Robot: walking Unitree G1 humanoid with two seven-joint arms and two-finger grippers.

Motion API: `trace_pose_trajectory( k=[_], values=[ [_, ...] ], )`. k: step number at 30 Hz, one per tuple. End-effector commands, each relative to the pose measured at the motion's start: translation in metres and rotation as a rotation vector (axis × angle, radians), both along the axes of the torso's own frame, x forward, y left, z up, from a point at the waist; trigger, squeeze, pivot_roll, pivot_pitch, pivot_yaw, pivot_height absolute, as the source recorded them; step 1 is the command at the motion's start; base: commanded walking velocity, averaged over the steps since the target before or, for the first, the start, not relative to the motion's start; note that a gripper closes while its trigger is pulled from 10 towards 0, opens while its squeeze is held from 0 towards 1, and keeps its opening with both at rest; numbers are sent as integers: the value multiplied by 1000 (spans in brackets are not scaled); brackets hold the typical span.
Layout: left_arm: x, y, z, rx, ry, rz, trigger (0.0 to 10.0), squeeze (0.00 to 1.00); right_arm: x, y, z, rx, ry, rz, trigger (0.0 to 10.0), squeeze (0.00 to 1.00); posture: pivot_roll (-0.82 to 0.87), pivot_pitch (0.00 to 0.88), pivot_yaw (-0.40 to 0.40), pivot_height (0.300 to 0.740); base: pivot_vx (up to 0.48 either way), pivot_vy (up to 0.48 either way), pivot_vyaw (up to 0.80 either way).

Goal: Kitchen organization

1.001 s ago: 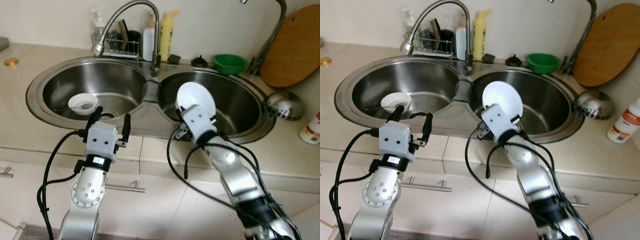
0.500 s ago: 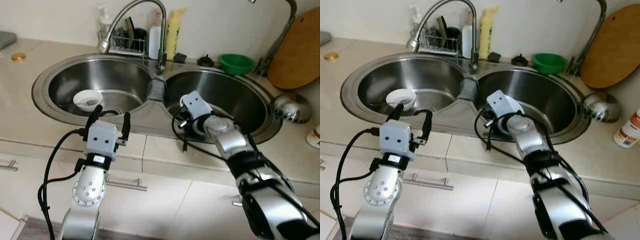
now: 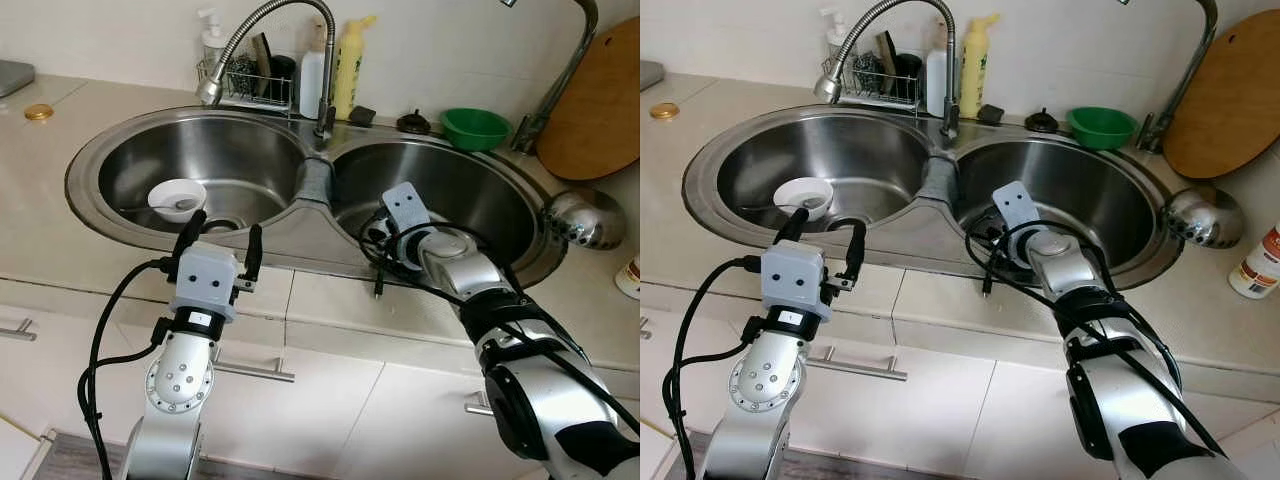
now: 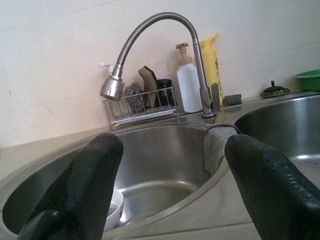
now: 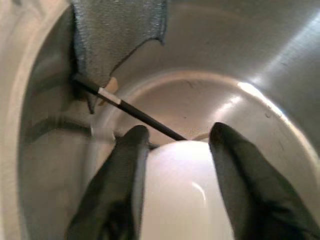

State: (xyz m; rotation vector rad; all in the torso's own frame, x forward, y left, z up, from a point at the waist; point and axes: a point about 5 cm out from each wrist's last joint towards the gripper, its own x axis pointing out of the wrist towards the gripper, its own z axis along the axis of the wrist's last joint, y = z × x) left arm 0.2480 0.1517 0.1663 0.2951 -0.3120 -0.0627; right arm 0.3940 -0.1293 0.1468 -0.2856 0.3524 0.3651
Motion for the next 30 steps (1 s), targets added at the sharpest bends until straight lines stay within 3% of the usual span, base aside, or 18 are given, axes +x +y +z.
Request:
trace_pose_trajectory(
  k=[1,5,8,11,12,13,14,18,21,30],
  values=[
    [-1,-5,0,-3,3,-20,10000,0,1,-4,3,28,-18,-25,10000,1000,128,0,-99,740,0,0,0],
    [-1,-5,0,-3,4,-20,10000,0,3,-3,11,58,-73,-38,10000,1000,127,0,-99,740,0,0,0],
    [-2,-4,0,-8,3,-19,10000,0,4,-3,35,134,-257,-83,10000,1000,127,0,-97,740,0,0,0],
    [-3,-4,1,-20,1,-25,10000,0,-2,-7,56,149,-431,-146,10000,1000,125,0,-94,740,0,0,0],
    [-3,-4,2,-29,-1,-31,10000,0,-8,-8,65,151,-517,-167,10000,522,120,0,-92,740,0,0,0],
    [-3,-4,2,-29,-1,-31,10000,0,-8,-8,65,151,-517,-167,10000,522,120,0,-92,740,0,0,0],
    [-3,-5,2,-34,-2,-36,10000,0,-14,-9,69,135,-568,-194,10000,0,118,0,-92,740,0,0,0],
    [-3,-3,3,-46,1,-31,10000,0,-32,-12,73,187,-650,-235,10000,0,116,0,-91,740,0,0,0],
    [-2,-4,3,-39,1,-42,10000,0,-45,-11,67,206,-647,-252,10000,0,110,0,-87,740,0,344,0],
    [0,-4,4,-46,0,-45,10000,0,-70,-5,59,159,-663,-245,10000,0,106,0,-89,740,0,452,0]
  ],
)
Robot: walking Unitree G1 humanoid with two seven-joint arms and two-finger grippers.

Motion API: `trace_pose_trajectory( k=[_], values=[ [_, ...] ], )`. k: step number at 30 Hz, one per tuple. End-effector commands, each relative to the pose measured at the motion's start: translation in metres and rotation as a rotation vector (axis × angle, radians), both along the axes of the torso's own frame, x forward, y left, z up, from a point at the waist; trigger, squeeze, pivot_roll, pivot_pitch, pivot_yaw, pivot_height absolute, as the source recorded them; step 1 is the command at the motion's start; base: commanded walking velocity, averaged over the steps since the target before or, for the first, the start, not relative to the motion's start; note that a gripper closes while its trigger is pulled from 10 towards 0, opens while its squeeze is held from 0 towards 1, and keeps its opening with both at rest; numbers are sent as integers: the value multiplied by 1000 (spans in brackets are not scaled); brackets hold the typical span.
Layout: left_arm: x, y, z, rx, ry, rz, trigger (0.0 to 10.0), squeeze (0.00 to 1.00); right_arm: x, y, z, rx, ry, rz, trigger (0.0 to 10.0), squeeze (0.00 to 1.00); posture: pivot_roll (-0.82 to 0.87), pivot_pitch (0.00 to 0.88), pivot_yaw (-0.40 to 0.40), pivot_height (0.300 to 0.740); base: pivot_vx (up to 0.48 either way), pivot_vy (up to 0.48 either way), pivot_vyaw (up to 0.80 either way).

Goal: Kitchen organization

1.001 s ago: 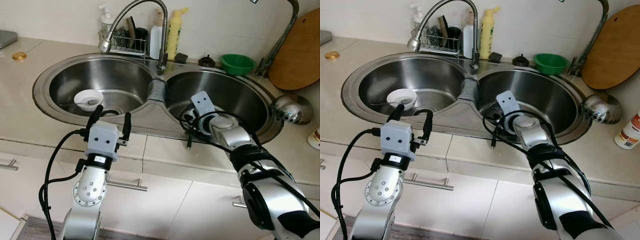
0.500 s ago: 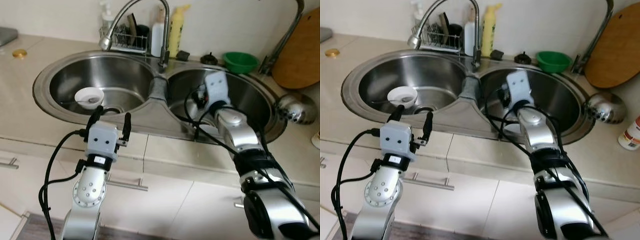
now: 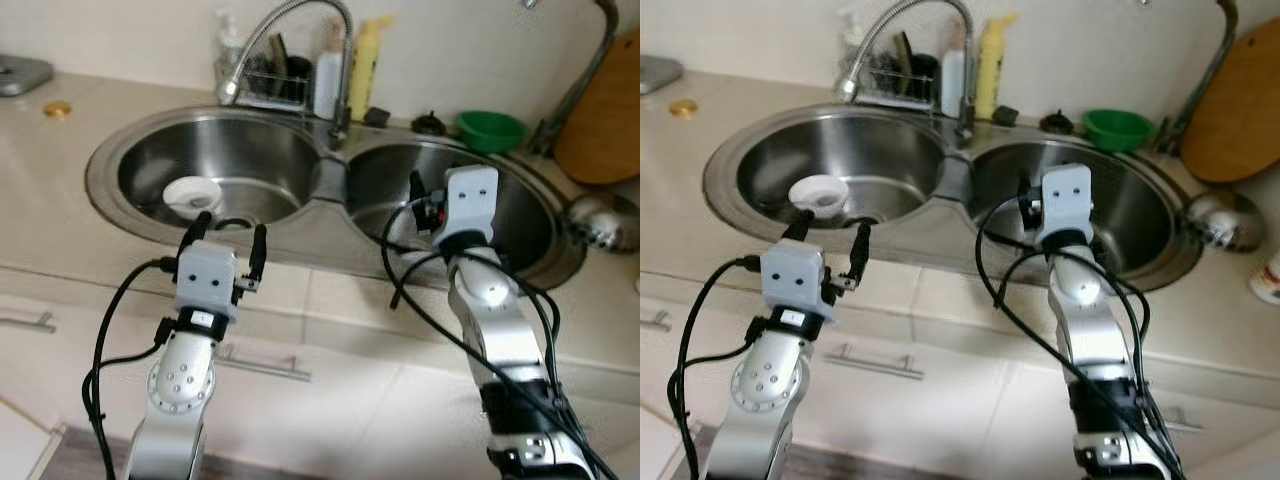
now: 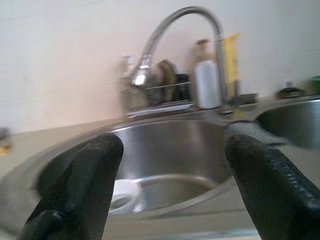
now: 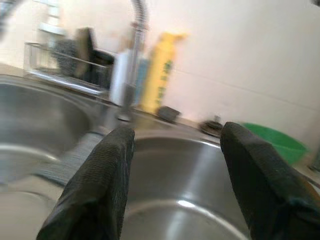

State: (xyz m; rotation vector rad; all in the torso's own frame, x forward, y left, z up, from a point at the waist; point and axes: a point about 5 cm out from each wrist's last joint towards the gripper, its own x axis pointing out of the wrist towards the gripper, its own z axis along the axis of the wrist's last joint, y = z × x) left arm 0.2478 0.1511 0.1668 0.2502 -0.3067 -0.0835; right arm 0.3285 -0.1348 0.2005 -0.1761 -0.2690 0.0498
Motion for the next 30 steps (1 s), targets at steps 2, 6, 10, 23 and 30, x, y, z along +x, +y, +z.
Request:
trace_pose_trajectory(
  k=[2,6,10,23,30],
  values=[
    [0,-3,4,-6,-11,-18,10000,0,-6,2,5,-14,-25,-7,10000,0,106,0,-89,740,0,454,0],
    [1,-4,4,-5,-13,-20,10000,0,-15,7,2,-23,-17,-3,10000,0,104,0,-89,740,0,456,0],
    [1,-4,4,-4,-13,-23,10000,0,-21,9,-1,-47,-15,-3,10000,0,100,0,-87,740,0,460,0],
    [0,-4,2,-2,-11,-26,10000,0,-32,2,-6,-84,1,-24,10000,0,96,0,-91,740,0,464,-236],
    [-1,-3,3,5,-22,-23,10000,0,-40,2,-8,-97,-1,-20,10000,0,94,0,-91,740,0,325,-800]
  ],
)
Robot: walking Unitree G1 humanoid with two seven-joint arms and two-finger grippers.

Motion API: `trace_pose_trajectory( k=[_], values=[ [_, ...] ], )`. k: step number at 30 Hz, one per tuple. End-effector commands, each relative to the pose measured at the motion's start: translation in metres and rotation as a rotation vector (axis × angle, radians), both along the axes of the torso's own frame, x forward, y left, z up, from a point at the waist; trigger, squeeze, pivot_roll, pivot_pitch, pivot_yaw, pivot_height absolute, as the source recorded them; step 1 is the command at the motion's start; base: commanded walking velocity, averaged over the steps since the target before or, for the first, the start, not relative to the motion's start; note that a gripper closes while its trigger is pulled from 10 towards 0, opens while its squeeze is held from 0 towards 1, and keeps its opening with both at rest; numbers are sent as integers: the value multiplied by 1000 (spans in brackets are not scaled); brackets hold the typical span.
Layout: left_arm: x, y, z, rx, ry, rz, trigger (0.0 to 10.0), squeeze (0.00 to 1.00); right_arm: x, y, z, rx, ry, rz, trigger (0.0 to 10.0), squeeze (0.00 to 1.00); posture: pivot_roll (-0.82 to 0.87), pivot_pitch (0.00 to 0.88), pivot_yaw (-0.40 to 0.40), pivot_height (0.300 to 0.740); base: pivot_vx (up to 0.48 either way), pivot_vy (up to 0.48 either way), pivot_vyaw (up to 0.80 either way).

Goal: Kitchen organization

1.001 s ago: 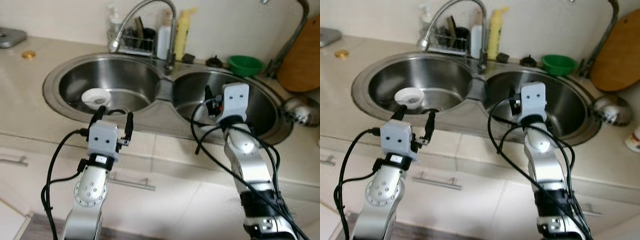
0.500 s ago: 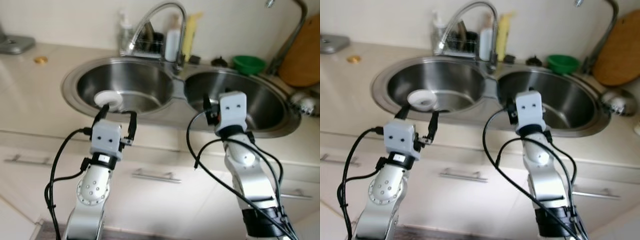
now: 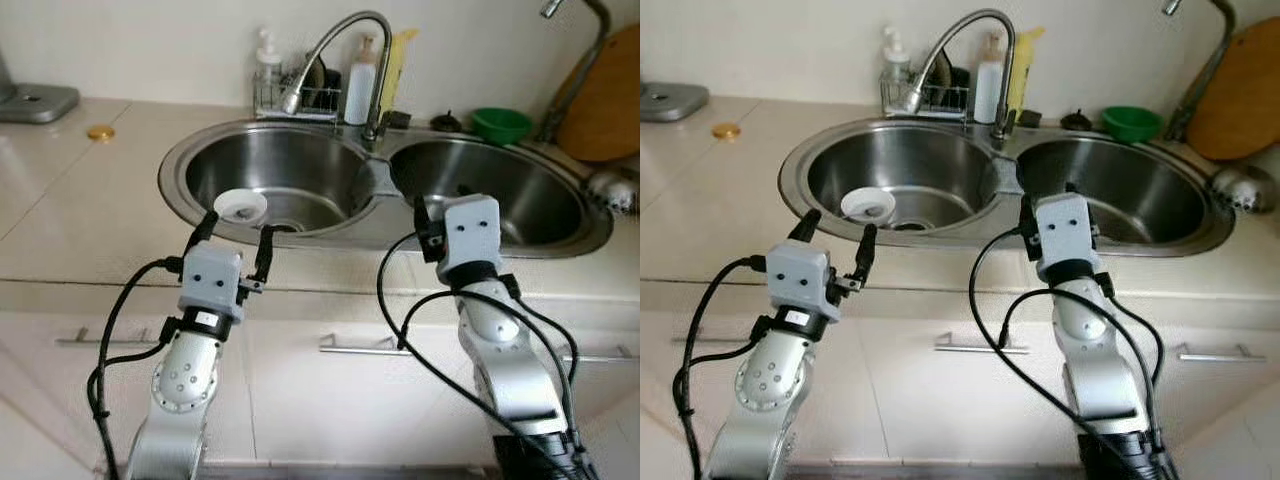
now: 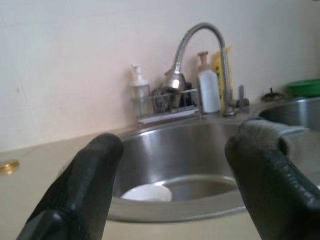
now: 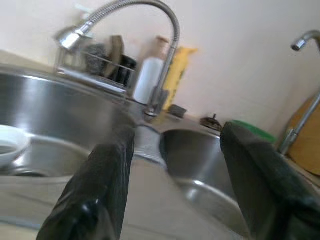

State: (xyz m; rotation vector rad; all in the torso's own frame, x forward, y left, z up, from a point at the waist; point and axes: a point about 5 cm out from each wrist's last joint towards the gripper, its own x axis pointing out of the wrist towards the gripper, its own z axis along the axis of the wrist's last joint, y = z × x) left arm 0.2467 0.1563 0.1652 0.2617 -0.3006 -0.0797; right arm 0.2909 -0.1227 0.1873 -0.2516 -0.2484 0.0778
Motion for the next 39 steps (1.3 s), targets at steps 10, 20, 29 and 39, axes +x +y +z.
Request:
trace_pose_trajectory(
  k=[10,20,29,39],
  values=[
    [-2,-8,7,2,-61,-25,10000,0,-8,-15,10,-49,-83,-45,10000,0,95,0,-89,740,0,0,-800],
    [-1,-9,10,22,-86,-23,10000,0,-12,-20,14,-69,-145,-77,10000,0,95,0,-87,740,0,0,-800],
    [-1,-9,12,39,-104,-28,10000,0,-15,-22,17,-70,-188,-94,10000,0,94,0,-87,740,0,0,-800],
    [0,-11,13,44,-112,-36,10000,0,-16,-24,20,-81,-217,-119,10000,0,91,0,-87,740,0,0,-800]
  ],
)
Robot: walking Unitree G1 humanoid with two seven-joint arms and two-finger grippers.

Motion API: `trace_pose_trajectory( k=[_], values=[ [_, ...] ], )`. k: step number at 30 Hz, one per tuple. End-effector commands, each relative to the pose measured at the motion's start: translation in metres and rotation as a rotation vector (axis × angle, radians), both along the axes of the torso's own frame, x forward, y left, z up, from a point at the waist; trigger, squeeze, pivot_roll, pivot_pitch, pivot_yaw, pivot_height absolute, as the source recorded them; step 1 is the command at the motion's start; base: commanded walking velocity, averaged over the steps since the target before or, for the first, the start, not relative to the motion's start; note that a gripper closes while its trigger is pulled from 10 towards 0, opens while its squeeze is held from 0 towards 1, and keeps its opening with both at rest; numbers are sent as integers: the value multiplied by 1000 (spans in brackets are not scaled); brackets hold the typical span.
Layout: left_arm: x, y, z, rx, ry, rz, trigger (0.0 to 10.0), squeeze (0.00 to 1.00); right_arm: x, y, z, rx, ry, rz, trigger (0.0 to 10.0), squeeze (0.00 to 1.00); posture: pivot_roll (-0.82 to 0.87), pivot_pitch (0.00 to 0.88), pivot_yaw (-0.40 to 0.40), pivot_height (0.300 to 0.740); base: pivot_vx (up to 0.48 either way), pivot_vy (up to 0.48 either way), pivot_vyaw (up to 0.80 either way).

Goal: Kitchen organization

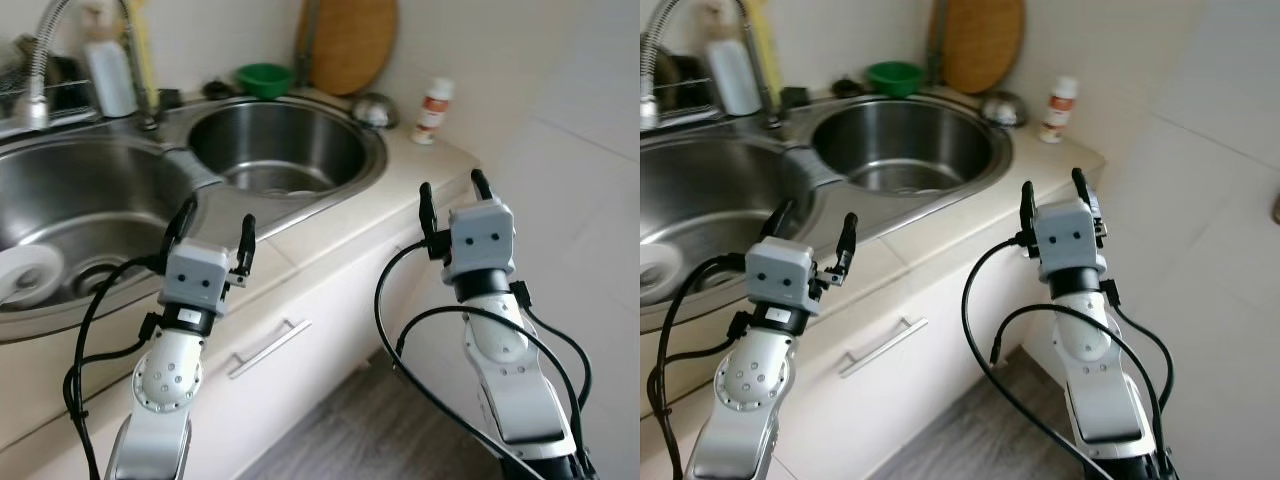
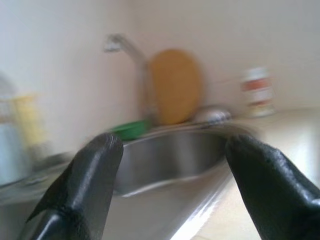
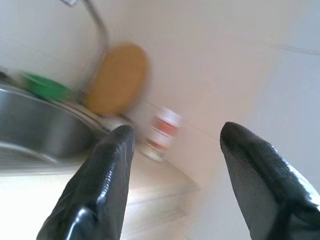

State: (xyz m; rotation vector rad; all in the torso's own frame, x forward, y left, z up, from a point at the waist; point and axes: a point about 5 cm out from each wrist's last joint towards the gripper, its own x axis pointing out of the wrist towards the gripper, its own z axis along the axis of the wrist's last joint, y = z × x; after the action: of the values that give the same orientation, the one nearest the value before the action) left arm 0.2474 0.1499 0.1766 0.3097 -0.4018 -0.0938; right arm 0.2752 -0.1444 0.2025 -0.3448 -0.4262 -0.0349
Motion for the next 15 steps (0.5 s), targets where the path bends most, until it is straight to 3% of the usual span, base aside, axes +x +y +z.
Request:
trace_pose_trajectory(
  k=[1,5,15],
  values=[
    [-1,-4,2,-2,-11,-17,10000,0,0,-3,5,-8,-26,-23,10000,0,91,0,-87,740,0,0,-800],
    [-1,-4,2,-3,-10,-19,10000,0,-1,-4,5,-8,-33,-33,10000,0,92,0,-88,740,0,-84,-800],
    [-1,-5,1,-8,-8,-22,10000,0,0,-5,4,-9,-36,-52,10000,0,87,0,-86,740,0,-449,-800]
  ],
)
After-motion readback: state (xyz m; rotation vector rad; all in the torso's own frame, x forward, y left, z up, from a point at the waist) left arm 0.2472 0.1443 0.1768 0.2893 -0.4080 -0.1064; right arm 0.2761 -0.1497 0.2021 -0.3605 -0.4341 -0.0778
